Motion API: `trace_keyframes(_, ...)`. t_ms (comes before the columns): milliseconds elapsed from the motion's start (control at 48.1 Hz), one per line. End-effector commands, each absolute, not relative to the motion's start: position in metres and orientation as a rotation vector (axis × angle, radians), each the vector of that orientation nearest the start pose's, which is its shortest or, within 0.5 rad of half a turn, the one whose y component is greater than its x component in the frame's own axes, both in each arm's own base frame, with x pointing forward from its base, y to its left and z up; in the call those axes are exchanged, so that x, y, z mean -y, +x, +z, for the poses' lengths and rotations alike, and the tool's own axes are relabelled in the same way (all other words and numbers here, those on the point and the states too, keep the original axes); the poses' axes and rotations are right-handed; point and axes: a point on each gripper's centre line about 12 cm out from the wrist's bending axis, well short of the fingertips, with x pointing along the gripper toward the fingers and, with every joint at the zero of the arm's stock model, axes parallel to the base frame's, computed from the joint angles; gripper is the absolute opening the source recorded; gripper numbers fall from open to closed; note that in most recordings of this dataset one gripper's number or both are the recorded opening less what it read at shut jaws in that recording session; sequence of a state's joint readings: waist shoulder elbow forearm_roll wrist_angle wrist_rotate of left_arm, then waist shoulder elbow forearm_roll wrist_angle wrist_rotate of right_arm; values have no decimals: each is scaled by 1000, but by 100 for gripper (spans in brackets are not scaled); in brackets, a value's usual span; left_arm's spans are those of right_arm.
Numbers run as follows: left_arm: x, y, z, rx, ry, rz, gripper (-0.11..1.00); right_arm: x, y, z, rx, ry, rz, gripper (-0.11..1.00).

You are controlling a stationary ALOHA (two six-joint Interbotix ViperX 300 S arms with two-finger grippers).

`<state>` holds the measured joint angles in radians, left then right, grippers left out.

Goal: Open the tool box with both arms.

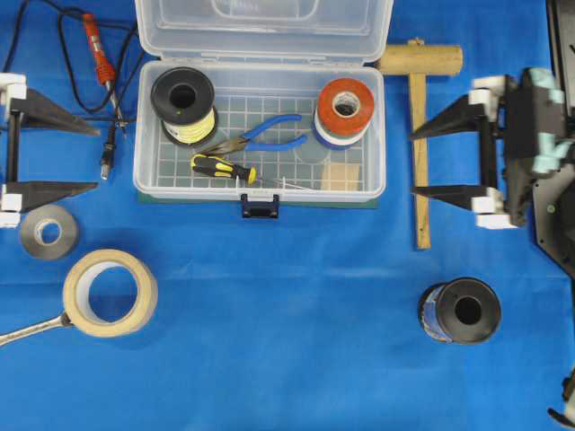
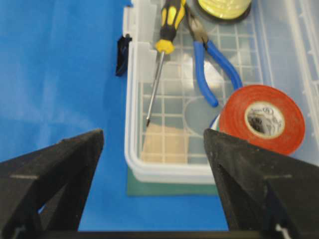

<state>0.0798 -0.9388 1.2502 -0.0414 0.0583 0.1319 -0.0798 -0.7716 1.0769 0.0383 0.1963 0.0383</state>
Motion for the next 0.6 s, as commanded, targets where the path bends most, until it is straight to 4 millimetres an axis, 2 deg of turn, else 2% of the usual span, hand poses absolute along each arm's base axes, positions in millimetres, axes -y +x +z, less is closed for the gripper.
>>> trace_keyframes(0, -14, 186, 217, -356, 74, 59, 77, 16, 214, 238, -443, 98, -89, 81)
trace_keyframes(354, -12, 162, 189, -315, 36, 68, 77, 14, 184, 205, -382, 123, -96, 81)
trace_keyframes(582, -10, 158, 191, -272, 20, 62, 77, 15, 179, 190, -369, 156, -108, 81)
